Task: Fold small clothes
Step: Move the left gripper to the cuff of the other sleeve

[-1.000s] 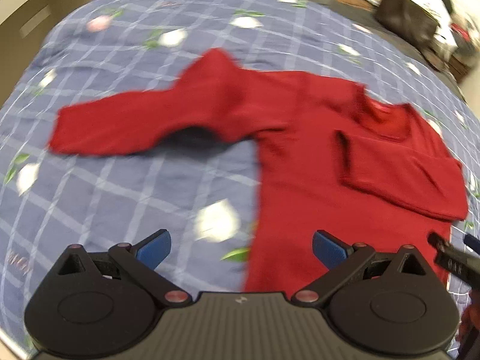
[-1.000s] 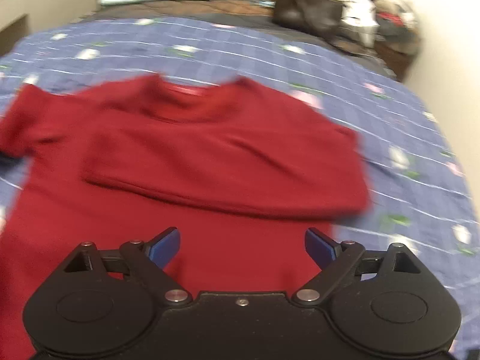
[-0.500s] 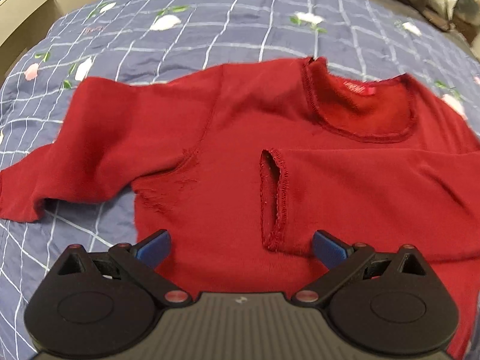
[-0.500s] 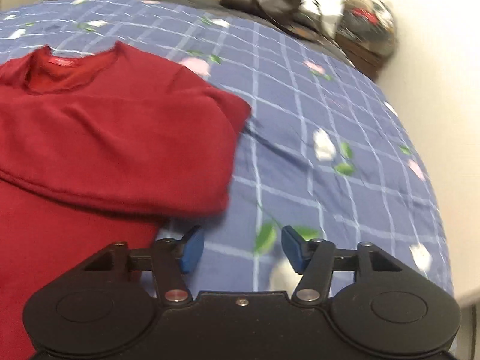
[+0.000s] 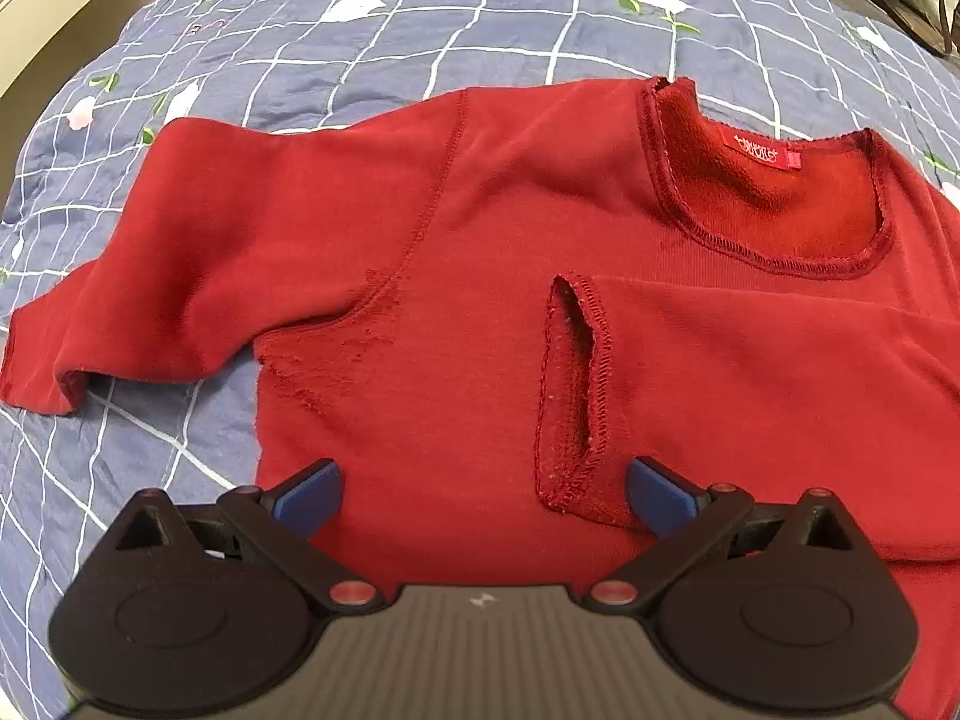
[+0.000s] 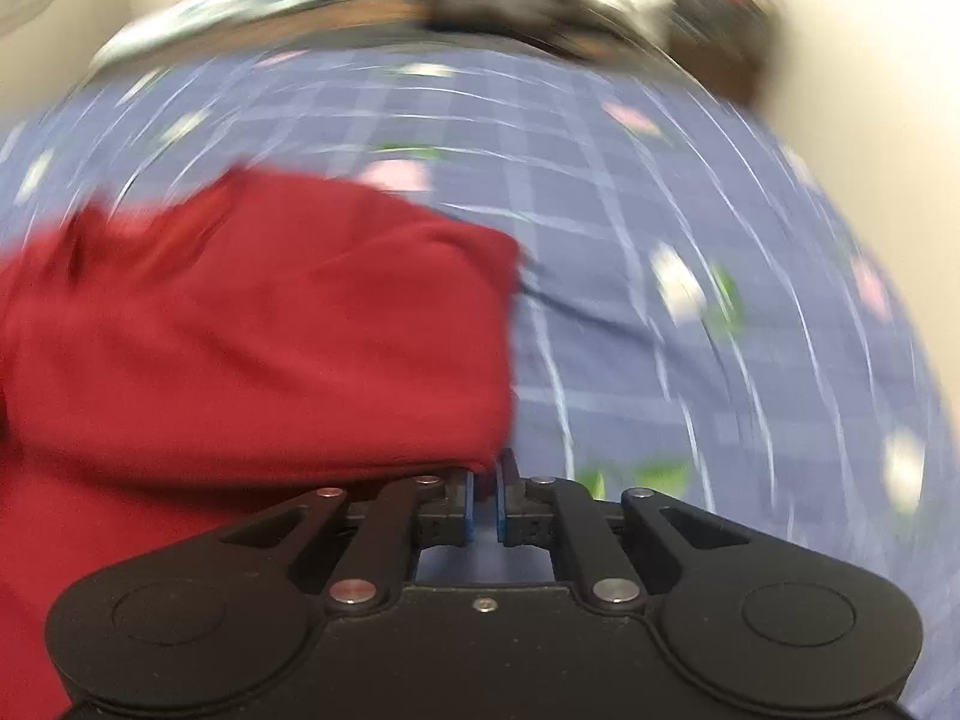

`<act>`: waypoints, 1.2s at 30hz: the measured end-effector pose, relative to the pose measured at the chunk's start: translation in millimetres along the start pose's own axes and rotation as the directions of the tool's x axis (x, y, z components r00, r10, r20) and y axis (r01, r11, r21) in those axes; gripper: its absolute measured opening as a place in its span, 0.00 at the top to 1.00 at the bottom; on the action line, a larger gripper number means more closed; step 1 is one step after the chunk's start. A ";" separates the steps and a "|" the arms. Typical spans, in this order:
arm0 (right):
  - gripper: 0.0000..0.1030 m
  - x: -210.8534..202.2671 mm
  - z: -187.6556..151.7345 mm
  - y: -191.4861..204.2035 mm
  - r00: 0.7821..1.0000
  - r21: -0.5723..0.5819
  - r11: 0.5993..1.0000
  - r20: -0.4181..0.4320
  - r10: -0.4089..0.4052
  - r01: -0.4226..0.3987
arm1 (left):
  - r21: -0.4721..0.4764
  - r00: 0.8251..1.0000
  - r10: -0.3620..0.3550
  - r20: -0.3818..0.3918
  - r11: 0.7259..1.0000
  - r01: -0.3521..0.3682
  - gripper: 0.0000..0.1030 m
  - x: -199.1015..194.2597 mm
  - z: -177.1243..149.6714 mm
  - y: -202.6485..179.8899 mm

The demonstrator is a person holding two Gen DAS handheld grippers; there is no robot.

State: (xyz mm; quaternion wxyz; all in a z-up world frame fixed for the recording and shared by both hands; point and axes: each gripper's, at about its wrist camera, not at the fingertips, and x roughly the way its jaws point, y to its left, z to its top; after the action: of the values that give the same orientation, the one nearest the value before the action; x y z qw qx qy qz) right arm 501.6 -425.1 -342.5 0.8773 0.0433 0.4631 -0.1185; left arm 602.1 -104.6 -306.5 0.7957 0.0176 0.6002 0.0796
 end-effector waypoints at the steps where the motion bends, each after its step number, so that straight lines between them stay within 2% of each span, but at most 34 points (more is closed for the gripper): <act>1: 0.95 2.9 -1.7 -5.2 1.000 0.076 0.997 -0.029 0.010 -0.008 | 0.003 1.000 0.002 0.001 1.000 -0.002 0.00 1.1 -0.3 -0.5; 6: 0.95 16.4 -5.5 -4.8 0.998 0.113 0.994 -0.070 0.008 0.000 | 0.012 1.000 -0.010 -0.003 1.000 0.010 0.00 2.3 -0.2 2.8; 9: 0.90 14.1 -1.4 -9.7 0.996 0.158 0.987 -0.076 0.039 -0.026 | 0.008 1.000 -0.027 0.003 1.000 0.027 0.01 -2.6 -3.2 8.3; 14: 0.71 -3.7 -8.5 -9.5 0.996 0.146 0.989 -0.088 0.024 -0.011 | -0.040 0.998 -0.060 0.005 0.997 0.060 0.01 -18.7 -19.0 32.3; 16: 0.55 -15.6 -16.3 -6.5 0.996 0.148 0.989 -0.088 0.011 0.002 | -0.073 0.998 -0.060 0.006 0.996 0.060 0.01 -24.8 -25.8 49.0; 19: 0.37 -33.0 -29.0 5.4 0.995 0.144 0.990 -0.096 0.020 -0.006 | -0.164 0.998 -0.056 0.009 0.985 0.056 0.00 -30.3 -37.5 87.9; 21: 0.27 -45.9 -39.9 20.5 0.994 0.123 0.992 -0.105 0.037 -0.024 | -0.248 0.999 -0.038 -0.002 0.968 0.036 0.00 -29.3 -44.8 120.8; 24: 0.18 -65.6 -55.5 46.8 0.990 0.096 0.994 -0.120 0.067 -0.055 | -0.385 1.000 -0.009 -0.026 0.923 -0.002 0.00 -23.4 -56.9 175.2; 28: 0.09 -85.9 -74.3 83.1 0.983 0.075 0.993 -0.154 0.099 -0.088 | -0.558 0.999 0.003 -0.044 0.830 -0.027 0.00 -15.4 -72.8 249.9; 30: 0.08 -91.4 -81.7 102.7 0.978 0.064 0.993 -0.179 0.106 -0.096 | -0.642 0.999 -0.002 -0.034 0.766 -0.021 0.00 -10.8 -78.4 285.4; 34: 0.08 -98.7 -94.0 135.3 0.974 0.062 0.993 -0.198 0.108 -0.098 | -0.786 0.999 0.006 0.043 0.618 0.030 0.01 -4.3 -82.4 347.3; 36: 0.08 -101.3 -97.8 151.0 0.973 0.057 0.994 -0.205 0.107 -0.098 | -0.823 0.997 0.023 0.073 0.567 0.047 0.01 -0.1 -78.8 369.4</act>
State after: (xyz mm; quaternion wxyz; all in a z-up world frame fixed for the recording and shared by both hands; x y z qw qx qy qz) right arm 405.6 -243.8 -319.8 0.8280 0.0995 0.5463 -0.0786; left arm 487.5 254.5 -282.7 0.7349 -0.3559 0.4639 0.3437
